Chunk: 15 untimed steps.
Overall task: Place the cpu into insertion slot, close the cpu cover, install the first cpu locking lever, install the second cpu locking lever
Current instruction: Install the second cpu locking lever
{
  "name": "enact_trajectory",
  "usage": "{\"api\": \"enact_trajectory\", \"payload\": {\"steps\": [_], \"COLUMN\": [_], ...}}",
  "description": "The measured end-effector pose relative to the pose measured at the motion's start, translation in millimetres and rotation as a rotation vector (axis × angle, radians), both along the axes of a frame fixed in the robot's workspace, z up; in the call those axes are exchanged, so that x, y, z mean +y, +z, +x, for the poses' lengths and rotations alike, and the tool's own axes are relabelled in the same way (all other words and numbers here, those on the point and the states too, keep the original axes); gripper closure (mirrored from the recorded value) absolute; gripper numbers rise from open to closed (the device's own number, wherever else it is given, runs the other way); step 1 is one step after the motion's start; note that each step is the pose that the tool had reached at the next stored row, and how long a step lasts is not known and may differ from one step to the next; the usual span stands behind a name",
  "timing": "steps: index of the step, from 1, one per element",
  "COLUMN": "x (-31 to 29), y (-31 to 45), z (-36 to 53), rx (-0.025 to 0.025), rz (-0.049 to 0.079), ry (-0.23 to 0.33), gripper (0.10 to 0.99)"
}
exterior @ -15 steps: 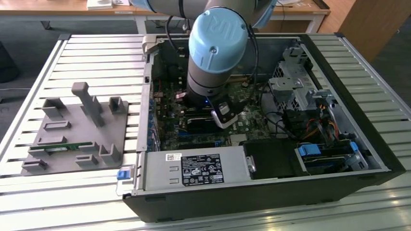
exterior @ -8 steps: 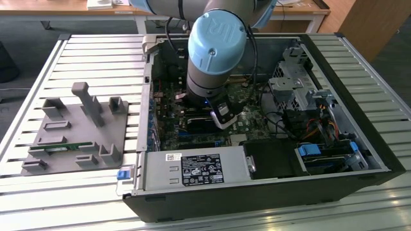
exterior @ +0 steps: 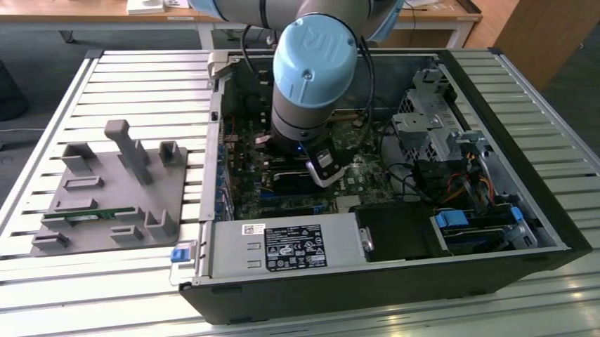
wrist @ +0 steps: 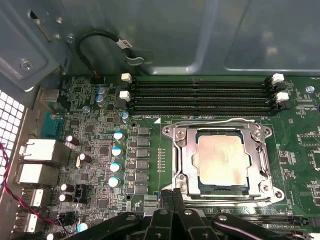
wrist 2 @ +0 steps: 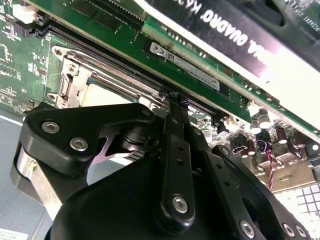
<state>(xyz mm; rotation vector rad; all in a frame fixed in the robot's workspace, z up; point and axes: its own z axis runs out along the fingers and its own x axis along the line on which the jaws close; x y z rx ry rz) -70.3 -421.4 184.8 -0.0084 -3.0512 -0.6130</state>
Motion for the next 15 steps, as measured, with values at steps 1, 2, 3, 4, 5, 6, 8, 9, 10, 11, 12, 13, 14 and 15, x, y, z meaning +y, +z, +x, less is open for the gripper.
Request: {"api": "enact_trajectory", "payload": {"steps": [1, 2, 3, 4, 5, 6, 8, 9, 10, 11, 12, 13, 14, 15], "x": [0.5, 1.1, 1.7, 2.4, 2.8, 3.4, 4.0, 4.3, 4.4, 4.4, 4.5, 4.6, 4.7, 4.7], "y": [-0.2, -0.5, -0.8, -1.1, -1.5, -1.7, -1.9, -1.9, -1.9, -1.9, -1.9, -1.6, -0.8, 0.5], "z": [-0.2, -0.4, -0.5, -0.7, -1.0, -1.4, -2.2, -2.6, -3.0, -3.4, -3.8, -4.0, -4.1, -4.1], "rx": [0.0, 0.0, -0.0001, -0.0002, -0.0003, -0.0002, -0.0001, -0.0001, -0.0001, -0.0001, -0.0001, -0.0001, -0.0001, -0.0002], "rz": [0.0, 0.0, 0.0, 0.0, 0.0, 0.0, 0.0, 0.0, 0.0, 0.0, 0.0, 0.0, 0.0, 0.001], "ry": [0.0, 0.0, 0.0, 0.0, 0.0, 0.0, 0.0, 0.0, 0.0, 0.0, 0.0, 0.0, 0.0, 0.0], "gripper": [0.98, 0.98, 0.98, 0.98, 0.98, 0.98, 0.98, 0.98, 0.98, 0.98, 0.98, 0.98, 0.98, 0.98]}}
